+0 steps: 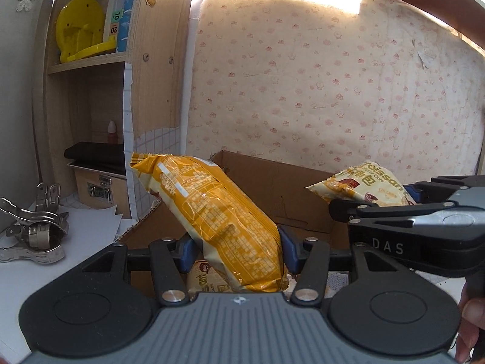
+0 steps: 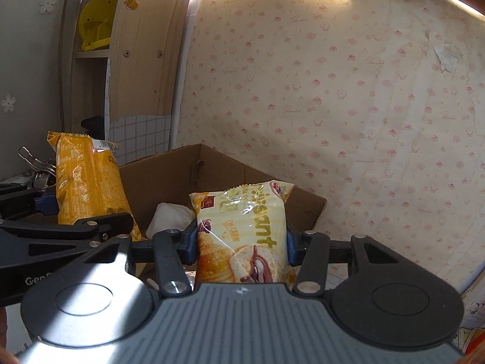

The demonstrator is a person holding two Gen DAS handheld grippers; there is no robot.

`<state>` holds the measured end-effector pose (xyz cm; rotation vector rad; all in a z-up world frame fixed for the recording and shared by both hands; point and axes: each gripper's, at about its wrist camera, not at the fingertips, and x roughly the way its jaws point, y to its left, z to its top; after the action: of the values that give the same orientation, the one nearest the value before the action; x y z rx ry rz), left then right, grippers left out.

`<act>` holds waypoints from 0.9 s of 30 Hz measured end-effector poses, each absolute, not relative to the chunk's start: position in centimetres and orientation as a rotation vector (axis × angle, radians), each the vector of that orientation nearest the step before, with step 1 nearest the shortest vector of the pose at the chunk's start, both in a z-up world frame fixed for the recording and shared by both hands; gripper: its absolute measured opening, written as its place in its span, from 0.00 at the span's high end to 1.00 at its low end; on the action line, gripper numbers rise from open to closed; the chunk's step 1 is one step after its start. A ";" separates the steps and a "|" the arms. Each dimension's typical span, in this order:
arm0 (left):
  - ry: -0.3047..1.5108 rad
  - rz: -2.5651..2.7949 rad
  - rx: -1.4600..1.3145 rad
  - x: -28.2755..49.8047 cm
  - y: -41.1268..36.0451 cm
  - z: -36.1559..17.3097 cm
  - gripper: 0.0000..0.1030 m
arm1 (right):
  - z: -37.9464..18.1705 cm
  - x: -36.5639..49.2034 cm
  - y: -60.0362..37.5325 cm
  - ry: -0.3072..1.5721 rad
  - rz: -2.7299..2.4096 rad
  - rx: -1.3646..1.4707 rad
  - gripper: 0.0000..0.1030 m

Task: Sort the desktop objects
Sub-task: 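Lift and carry the yellow bag and croissant packet over the box, then open both tools to drop the bag and packet into the box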

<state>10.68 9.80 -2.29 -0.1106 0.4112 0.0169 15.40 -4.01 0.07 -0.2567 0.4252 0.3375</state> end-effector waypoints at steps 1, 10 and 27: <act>0.414 0.023 -0.105 10.8 9.7 -2.3 0.45 | 0.0 15.7 -3.9 0.430 0.338 -0.257 0.51; 0.417 0.082 -0.095 11.2 10.0 -2.5 0.31 | -0.3 16.8 -3.8 0.419 0.308 -0.258 0.33; 0.430 0.103 -0.070 10.1 9.0 -1.4 0.00 | 2.1 12.2 -7.6 0.340 0.276 -0.201 0.24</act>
<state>10.12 8.98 -1.44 -0.0696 0.4300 0.1027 12.20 -7.60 2.08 -0.2013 0.3399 0.2763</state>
